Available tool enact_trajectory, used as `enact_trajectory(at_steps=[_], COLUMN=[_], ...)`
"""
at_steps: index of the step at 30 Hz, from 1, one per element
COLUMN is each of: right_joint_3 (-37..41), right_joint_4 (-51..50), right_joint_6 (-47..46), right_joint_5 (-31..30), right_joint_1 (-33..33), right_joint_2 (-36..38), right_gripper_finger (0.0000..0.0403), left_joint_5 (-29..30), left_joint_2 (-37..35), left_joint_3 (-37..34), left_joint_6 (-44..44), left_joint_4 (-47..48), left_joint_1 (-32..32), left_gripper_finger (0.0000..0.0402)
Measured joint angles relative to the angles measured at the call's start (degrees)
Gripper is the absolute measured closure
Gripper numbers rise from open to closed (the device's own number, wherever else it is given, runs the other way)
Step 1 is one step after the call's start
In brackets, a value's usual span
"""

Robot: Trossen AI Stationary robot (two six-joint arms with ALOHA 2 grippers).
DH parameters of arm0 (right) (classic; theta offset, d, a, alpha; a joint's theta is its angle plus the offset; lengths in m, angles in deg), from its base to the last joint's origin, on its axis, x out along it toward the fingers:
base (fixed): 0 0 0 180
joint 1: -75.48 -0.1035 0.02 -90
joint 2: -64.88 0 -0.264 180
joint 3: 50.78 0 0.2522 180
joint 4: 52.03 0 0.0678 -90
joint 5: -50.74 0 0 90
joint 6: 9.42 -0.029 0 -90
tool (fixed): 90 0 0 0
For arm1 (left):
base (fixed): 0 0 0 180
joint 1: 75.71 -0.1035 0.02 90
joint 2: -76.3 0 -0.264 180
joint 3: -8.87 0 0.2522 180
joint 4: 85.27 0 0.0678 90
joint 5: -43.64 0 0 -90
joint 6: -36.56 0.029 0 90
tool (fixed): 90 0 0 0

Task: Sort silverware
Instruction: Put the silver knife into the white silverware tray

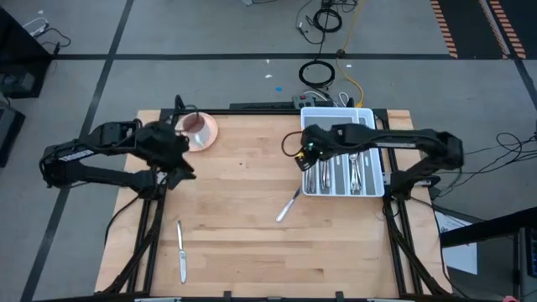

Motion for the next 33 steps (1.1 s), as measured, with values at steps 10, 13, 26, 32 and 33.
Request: enact_trajectory(at_steps=[10, 13, 26, 32, 33], right_joint_3=[-1.0, -1.0, -1.0, -1.0, -1.0], right_joint_4=[-1.0, -1.1, -5.4, -5.5, -5.5], right_joint_6=[7.7, 10.0, 25.3, 26.6, 26.6], right_joint_5=[-2.7, -3.2, -3.8, -3.8, -3.8], right_joint_1=[-0.8, -0.8, -0.8, -0.8, -0.8], right_joint_2=[12.3, 14.1, 14.9, 14.9, 14.9], right_gripper_finger=[0.0250, 0.0250, 0.0250, 0.0250, 0.0250], left_joint_5=[3.0, 6.8, 10.1, 8.4, 8.7], left_joint_2=[4.7, 6.9, 22.5, 28.8, 29.2], left_joint_3=[-7.6, -12.9, -21.2, -21.2, -21.2], left_joint_6=[-16.7, -39.3, -89.1, -103.4, -106.0], left_joint_4=[1.3, -3.2, -8.8, -12.7, -12.9], left_joint_1=[14.1, 16.5, 34.6, 45.8, 47.6], left_gripper_finger=[0.0243, 0.0243, 0.0246, 0.0246, 0.0246])
